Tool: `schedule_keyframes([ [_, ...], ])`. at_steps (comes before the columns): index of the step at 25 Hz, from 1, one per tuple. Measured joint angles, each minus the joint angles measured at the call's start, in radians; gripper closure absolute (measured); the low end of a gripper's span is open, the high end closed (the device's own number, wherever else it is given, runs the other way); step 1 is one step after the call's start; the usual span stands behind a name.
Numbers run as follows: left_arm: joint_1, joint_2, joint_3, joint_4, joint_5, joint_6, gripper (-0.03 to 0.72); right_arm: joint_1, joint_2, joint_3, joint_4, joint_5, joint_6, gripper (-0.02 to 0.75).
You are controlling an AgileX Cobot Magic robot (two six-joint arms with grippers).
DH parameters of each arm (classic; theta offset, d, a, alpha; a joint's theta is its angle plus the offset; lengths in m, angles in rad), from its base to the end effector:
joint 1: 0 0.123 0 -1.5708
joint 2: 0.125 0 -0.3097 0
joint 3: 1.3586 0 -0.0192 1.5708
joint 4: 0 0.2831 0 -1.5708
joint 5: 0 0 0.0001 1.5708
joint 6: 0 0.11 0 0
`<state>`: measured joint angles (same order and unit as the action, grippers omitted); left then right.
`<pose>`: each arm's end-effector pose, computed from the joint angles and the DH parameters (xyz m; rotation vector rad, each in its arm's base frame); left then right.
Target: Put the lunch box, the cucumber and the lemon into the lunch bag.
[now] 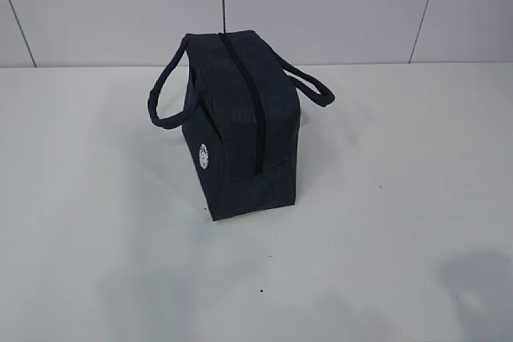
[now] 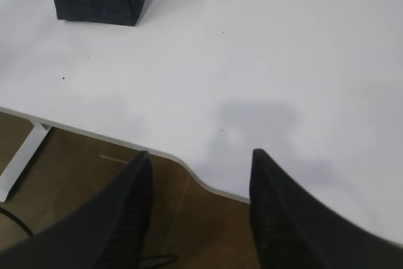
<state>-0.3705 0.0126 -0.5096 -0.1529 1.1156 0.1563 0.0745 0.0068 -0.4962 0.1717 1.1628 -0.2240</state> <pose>0.0066 -0.0187 0.2828 0.5603 2.0317 -0.3134 0.0093 0.0180 0.2744 -0.3365 2.1194 0.1223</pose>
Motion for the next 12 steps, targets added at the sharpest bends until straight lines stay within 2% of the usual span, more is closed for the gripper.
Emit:
schedule_keyframes([
  [5,0.023,0.0,0.0,0.0,0.0,0.0,0.447,-0.002,-0.016,0.0,-0.002,-0.002,0.0,0.363],
  [12,0.255,0.0,0.0,0.0,-0.001,0.0,0.449,-0.086,-0.023,0.0,-0.005,-0.004,0.0,0.363],
])
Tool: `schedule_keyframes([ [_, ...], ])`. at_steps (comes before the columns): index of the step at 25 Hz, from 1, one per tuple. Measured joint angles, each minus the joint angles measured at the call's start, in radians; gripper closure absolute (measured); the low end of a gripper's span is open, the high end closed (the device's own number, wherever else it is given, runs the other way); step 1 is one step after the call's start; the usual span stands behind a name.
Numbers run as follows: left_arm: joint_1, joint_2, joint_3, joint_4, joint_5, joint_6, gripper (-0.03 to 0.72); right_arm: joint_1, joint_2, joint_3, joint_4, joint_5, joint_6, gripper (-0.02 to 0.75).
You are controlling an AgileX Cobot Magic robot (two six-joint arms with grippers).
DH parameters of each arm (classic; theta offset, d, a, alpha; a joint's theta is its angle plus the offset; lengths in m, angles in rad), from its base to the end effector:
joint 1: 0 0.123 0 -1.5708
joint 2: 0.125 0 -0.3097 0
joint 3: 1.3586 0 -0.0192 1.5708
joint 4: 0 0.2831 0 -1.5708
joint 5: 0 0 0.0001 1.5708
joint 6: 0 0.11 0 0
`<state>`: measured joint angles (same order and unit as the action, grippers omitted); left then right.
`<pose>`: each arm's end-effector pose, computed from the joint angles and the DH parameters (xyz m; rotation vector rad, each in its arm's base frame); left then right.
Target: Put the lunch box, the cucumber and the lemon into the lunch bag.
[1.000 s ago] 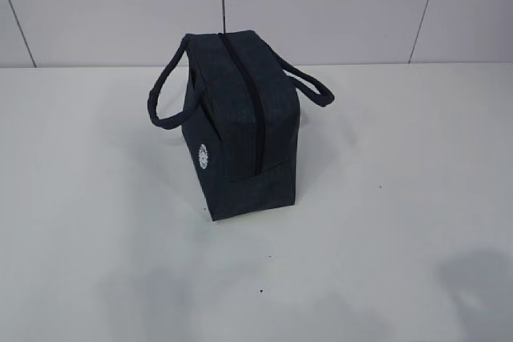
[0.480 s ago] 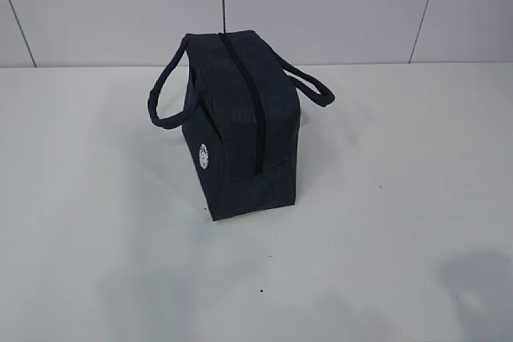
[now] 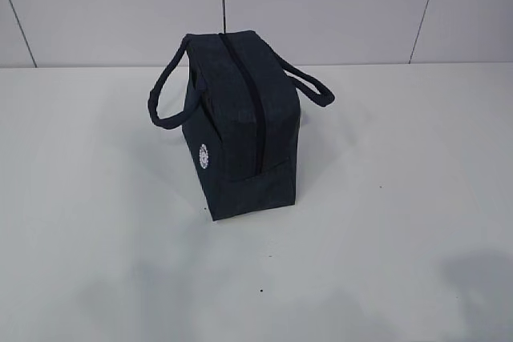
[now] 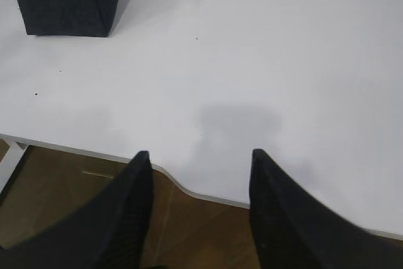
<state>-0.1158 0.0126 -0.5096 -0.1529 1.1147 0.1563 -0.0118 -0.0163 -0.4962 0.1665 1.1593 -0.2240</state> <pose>0.0112 -0.0164 0.2829 0.2959 2.0742 -0.1602 0.0076 0.0166 0.2749 -0.2432 2.1047 0.0618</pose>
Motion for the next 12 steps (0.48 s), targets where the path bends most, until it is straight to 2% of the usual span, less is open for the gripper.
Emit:
schedule_keyframes([
  [4,0.087,0.0,0.0,0.0,-0.002,0.0,0.449,-0.005,0.0,0.0,-0.002,0.0,0.0,0.365],
  [12,0.101,0.0,0.0,0.0,-0.002,0.0,0.449,-0.005,0.0,0.0,-0.002,0.0,0.0,0.365],
])
